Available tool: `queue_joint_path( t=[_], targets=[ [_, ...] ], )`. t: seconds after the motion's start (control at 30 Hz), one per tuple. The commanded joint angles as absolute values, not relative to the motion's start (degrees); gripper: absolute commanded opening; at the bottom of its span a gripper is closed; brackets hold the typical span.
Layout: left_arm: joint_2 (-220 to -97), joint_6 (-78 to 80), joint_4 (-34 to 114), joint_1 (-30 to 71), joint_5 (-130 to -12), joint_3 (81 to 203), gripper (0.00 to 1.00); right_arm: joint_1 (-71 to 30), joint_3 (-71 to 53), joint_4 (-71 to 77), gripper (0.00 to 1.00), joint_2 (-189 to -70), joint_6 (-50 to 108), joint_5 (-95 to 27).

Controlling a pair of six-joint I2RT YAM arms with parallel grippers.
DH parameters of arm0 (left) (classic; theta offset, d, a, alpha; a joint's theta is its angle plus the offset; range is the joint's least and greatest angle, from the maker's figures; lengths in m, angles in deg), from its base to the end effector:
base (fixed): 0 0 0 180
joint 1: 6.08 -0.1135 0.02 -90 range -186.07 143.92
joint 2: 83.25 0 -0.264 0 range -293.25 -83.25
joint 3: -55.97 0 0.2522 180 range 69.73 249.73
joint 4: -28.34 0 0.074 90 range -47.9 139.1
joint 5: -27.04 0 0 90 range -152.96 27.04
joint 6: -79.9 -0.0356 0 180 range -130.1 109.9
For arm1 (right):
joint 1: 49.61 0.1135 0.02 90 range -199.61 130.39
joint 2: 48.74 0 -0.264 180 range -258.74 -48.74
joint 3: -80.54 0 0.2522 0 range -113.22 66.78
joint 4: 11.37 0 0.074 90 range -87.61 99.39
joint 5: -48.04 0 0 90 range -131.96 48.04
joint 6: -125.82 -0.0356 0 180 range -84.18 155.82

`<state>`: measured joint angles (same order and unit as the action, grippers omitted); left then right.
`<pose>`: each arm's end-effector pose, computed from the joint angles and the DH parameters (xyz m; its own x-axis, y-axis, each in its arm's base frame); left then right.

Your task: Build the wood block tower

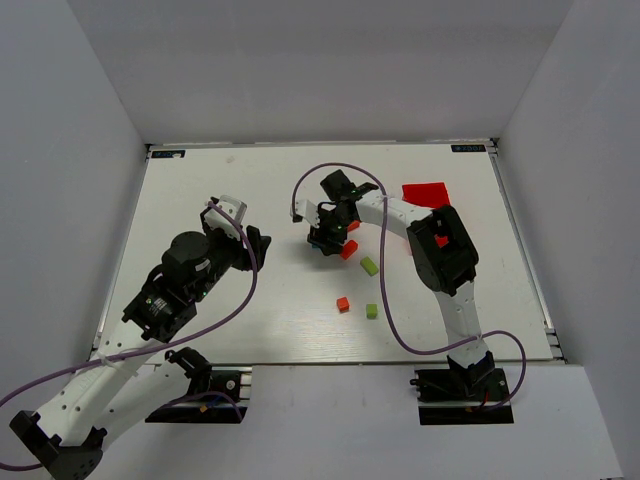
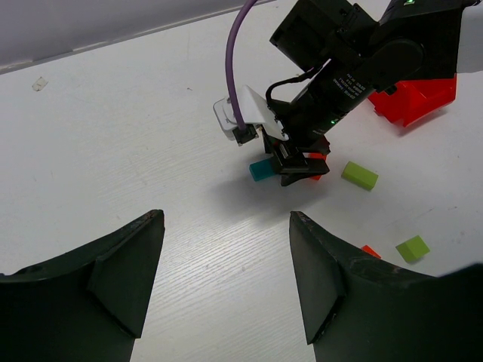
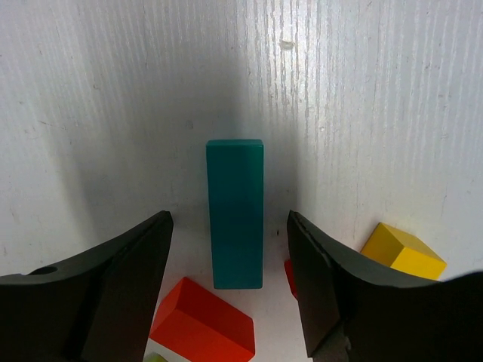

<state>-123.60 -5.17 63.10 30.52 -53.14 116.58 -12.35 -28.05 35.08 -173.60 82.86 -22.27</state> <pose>0.1329 -0.0911 0.3444 -0.2394 0.0723 -0.9682 0.4360 0.8990 -0.0407 0.3607 0.2894 0.1639 0.0250 -0.8467 -0.5315 -0.9899 0.0532 -0.1314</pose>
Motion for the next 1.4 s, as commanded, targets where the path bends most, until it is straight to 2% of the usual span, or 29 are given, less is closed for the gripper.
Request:
queue_joint_path(
  t=[0.0, 0.2, 0.4, 0.77, 0.83, 0.97, 1.0, 1.07, 1.1, 1.13, 1.27, 1.37],
  targets=[
    [-123.41, -5.44, 63.02, 30.31, -53.91, 116.4, 0.77, -12.43, -28.94, 35.97, 0.69, -170.65, 82.22, -21.83],
    [-123.41, -5.44, 63.02, 30.31, -53.91, 116.4, 0.77, -12.96, -29.46, 35.7, 0.72, -169.94, 80.47, -22.27],
    [-123.41, -5.44, 63.02, 30.31, -53.91, 116.4, 0.77, -13.31, -28.93, 35.53, 0.84, -167.49, 80.47, -20.25],
    [-123.41, -5.44, 63.02, 30.31, -53.91, 116.4, 0.77, -14.28, -28.76, 33.86, 0.87, -163.09, 77.92, -19.11],
    [-123.41, -5.44, 63.02, 30.31, -53.91, 116.4, 0.77, -14.71, -28.23, 33.16, 0.83, -162.04, 77.22, -19.19],
    [-123.41, -5.44, 63.02, 30.31, -53.91, 116.4, 0.77, -16.82, -28.23, 32.36, 0.64, -160.98, 77.21, -21.3],
    [-123.41, -5.44, 63.02, 30.31, -53.91, 116.4, 0.77, -17.26, -28.15, 32.36, 0.54, -161.24, 77.47, -22.17],
    [-123.41, -5.44, 63.02, 30.31, -53.91, 116.4, 0.77, -18.4, -27.79, 32.36, 0.4, -161.5, 78.26, -22.62],
    [-123.41, -5.44, 63.02, 30.31, -53.91, 116.4, 0.77, -18.84, -27.53, 32.36, 0.16, -161.68, 78.79, -22.36],
    [-123.41, -5.44, 63.02, 30.31, -53.91, 116.4, 0.77, -19.28, -27.36, 32.19, 0.11, -162.2, 78.97, -22.36],
    [-122.88, -5.44, 63.02, 30.31, -53.91, 116.4, 0.77, -19.99, -27.27, 32.36, 0.12, -163.0, 80.29, -22.45],
    [-122.88, -5.44, 63.02, 30.31, -54.43, 116.4, 0.77, -20.25, -26.74, 32.45, 0.24, -163.26, 81.25, -22.1]
  ],
)
